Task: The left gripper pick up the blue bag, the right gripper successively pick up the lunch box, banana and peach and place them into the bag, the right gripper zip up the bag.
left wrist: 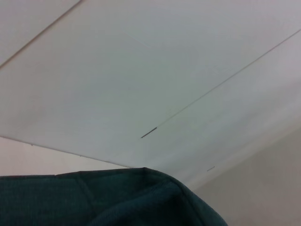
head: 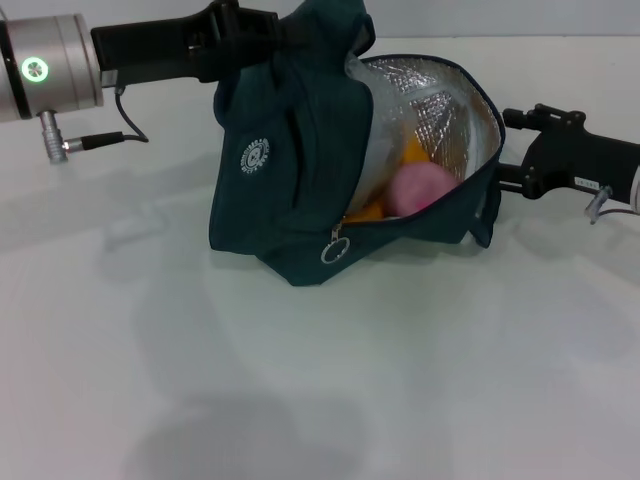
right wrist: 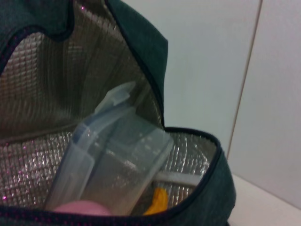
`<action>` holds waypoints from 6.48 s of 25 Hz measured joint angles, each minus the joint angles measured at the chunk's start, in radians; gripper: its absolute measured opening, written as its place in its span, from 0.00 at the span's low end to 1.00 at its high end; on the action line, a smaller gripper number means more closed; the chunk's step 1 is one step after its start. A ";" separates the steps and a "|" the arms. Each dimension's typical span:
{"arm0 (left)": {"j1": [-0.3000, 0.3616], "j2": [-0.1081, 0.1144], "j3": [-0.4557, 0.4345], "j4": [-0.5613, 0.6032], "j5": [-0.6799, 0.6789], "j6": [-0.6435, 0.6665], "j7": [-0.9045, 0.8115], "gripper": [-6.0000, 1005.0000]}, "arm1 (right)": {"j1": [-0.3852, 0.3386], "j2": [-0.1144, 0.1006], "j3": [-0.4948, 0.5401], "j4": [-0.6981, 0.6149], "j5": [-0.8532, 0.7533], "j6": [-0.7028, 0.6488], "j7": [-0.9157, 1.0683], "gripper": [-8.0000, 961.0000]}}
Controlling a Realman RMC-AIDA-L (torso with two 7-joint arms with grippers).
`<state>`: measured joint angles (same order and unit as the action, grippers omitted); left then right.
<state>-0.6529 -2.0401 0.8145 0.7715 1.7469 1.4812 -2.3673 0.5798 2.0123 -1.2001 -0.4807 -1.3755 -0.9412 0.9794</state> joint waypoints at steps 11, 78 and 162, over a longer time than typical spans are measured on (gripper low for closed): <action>0.001 0.001 0.000 0.000 -0.010 0.015 0.003 0.07 | 0.117 0.009 -0.064 0.026 -0.033 0.193 0.022 0.78; 0.085 -0.017 0.009 -0.243 -0.011 0.101 0.262 0.07 | -0.361 0.000 -0.074 -0.598 0.424 -0.247 0.203 0.77; 0.131 -0.032 -0.023 -0.293 -0.039 0.123 0.324 0.08 | 0.065 -0.067 0.262 -0.155 -0.565 -0.796 0.522 0.77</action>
<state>-0.5220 -2.0721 0.7910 0.4786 1.7079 1.6043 -2.0434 0.6450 1.9455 -0.9384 -0.6359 -1.9404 -1.7371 1.5017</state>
